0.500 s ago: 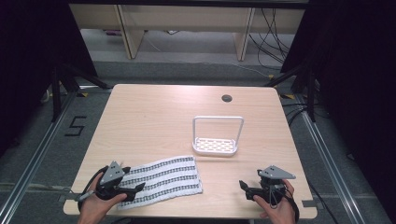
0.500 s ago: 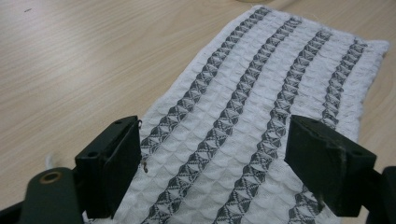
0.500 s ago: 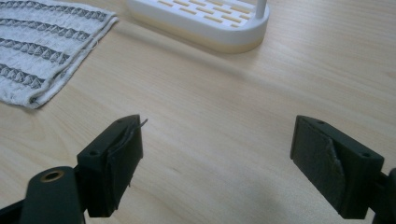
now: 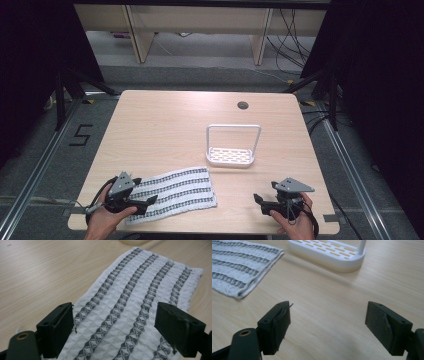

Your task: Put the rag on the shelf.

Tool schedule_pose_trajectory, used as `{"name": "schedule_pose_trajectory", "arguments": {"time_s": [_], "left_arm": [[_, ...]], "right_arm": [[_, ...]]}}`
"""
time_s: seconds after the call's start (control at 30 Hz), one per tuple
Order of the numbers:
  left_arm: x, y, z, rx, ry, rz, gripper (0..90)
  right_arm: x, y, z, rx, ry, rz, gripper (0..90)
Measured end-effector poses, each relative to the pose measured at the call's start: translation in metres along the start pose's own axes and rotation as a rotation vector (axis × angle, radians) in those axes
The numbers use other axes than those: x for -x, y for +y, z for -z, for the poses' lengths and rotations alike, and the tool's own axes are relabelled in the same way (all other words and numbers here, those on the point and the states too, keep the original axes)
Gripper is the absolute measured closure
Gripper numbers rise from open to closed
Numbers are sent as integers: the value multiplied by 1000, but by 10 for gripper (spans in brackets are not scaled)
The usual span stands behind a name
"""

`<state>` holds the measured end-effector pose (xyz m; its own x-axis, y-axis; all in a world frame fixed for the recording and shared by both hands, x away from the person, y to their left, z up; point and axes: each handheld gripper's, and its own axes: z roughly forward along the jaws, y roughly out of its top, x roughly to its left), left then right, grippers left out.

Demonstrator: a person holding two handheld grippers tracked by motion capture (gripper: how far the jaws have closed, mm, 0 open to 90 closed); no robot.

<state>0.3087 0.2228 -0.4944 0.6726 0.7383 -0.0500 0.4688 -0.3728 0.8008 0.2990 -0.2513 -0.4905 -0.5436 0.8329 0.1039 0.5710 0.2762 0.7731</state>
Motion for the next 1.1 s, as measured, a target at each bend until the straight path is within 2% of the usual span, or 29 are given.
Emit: {"name": "schedule_pose_trajectory", "arguments": {"time_s": [0.03, 0.07, 0.1, 0.2, 0.23, 0.27, 0.33, 0.37, 0.4, 0.43, 0.5, 0.53, 0.6, 0.63, 0.7, 0.73, 0.77, 0.8, 0.83, 0.9, 1.1], "left_arm": [[1, 1, -1, -9, -11, -13, 149], [3, 3, -4, 0, -12, -7, 149], [3, 4, -6, 0, -19, -22, 149], [4, 7, -11, -10, -33, -22, 149], [4, 11, -15, -16, -40, -43, 149], [6, 14, -17, -1, -39, -27, 149], [6, 17, -18, 4, -45, -35, 148], [7, 22, -23, 29, -74, -19, 148], [7, 25, -25, 34, -77, -8, 147], [7, 28, -26, 20, -75, -29, 147], [8, 32, -30, 32, -74, -31, 147], [7, 36, -33, 19, -84, -50, 147], [7, 38, -35, 22, -80, -47, 147], [6, 43, -38, -3, -95, -76, 148], [6, 45, -40, -4, -90, -76, 148], [4, 50, -45, -6, -100, -69, 149], [4, 52, -48, -5, -108, -53, 152], [4, 52, -48, -5, -108, -53, 157], [5, 58, -55, -22, -115, -76, 173], [8, 63, -61, -42, -117, -93, 189], [13, 77, -84, -82, -141, -117, 215]], "right_arm": [[-1, 0, 0, -10, 6, -2, 224], [-1, 1, -1, -3, 13, 31, 231], [-1, 1, -3, 3, 28, 48, 236], [-6, 2, -3, 2, 46, 56, 251], [-8, 3, -3, -2, 45, 66, 251], [-9, 3, -3, -6, 50, 63, 251], [-12, 3, -4, -12, 57, 69, 251], [-13, 3, -7, -7, 73, 73, 251], [-15, 4, -7, -12, 68, 67, 252], [-17, 5, -7, -15, 74, 76, 253], [-20, 5, -8, -10, 74, 75, 254], [-26, 8, -10, -11, 88, 88, 262], [-32, 9, -11, -17, 103, 101, 278], [-35, 10, -13, -13, 118, 121, 305], [-42, 10, -16, -20, 133, 130, 315], [-44, 11, -18, -22, 133, 165, 318], [-46, 12, -19, -26, 141, 166, 328], [-46, 12, -19, -26, 141, 166, 328], [-52, 14, -22, -32, 155, 187, 342], [-55, 16, -24, -31, 159, 204, 354], [-65, 20, -33, -44, 197, 216, 405]]}}
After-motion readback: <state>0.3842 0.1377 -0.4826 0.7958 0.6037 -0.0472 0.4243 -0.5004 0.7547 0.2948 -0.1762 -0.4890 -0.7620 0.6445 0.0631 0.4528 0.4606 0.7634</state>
